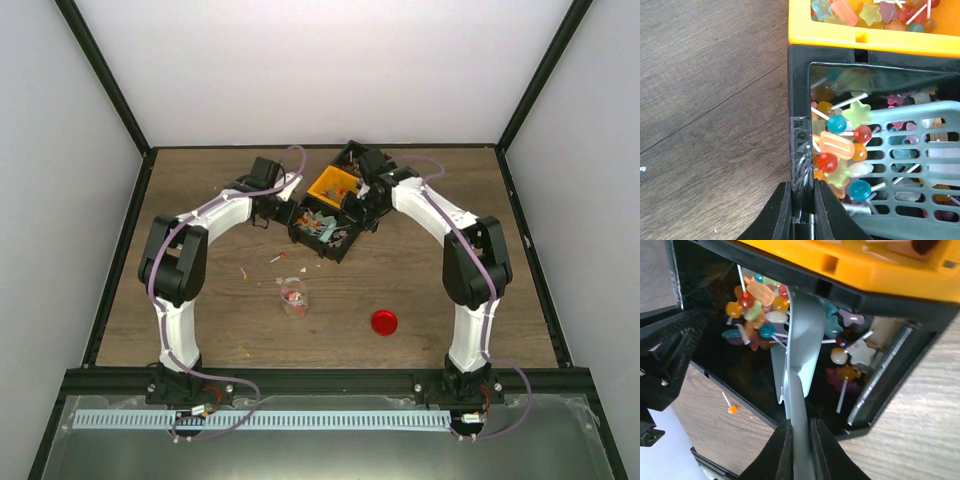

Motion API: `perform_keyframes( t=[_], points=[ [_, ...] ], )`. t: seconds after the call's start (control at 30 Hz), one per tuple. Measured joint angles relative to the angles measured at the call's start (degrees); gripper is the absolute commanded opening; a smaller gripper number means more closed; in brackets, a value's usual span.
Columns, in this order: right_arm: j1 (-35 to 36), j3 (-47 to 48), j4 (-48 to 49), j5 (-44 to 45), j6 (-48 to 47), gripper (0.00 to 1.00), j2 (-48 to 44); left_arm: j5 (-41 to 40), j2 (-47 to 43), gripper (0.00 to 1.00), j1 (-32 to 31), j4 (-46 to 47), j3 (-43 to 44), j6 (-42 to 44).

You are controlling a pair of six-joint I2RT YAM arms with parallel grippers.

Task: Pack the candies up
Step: Scoop the fake candies from the storage box.

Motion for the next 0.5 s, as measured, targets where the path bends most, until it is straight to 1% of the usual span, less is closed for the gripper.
perform_keyframes(
  t=[0.13,0.37,0.43,0.5],
  points=[
    [-0.57,-4.02,6.95,-3.06,0.46,0.01,-0.44,0.13,0.09,0.04,0.15,-0.17,0.17,0.48],
    [-1.97,-13.90,20.09,-8.17,1.20,0.01,-2.64,0.04,0.11,0.04,1.09,-0.13,0.20,1.66],
    [-2.03,-13.81,20.50,-8.09,1.51,0.01,-2.60,-0.04,0.11,0.04,1.31,-0.13,0.22,1.77],
    [-1.70,-11.47,18.16,-6.47,1.60,0.01,-2.51,-0.20,0.11,0.04,1.31,-0.13,0.22,1.77]
  ],
)
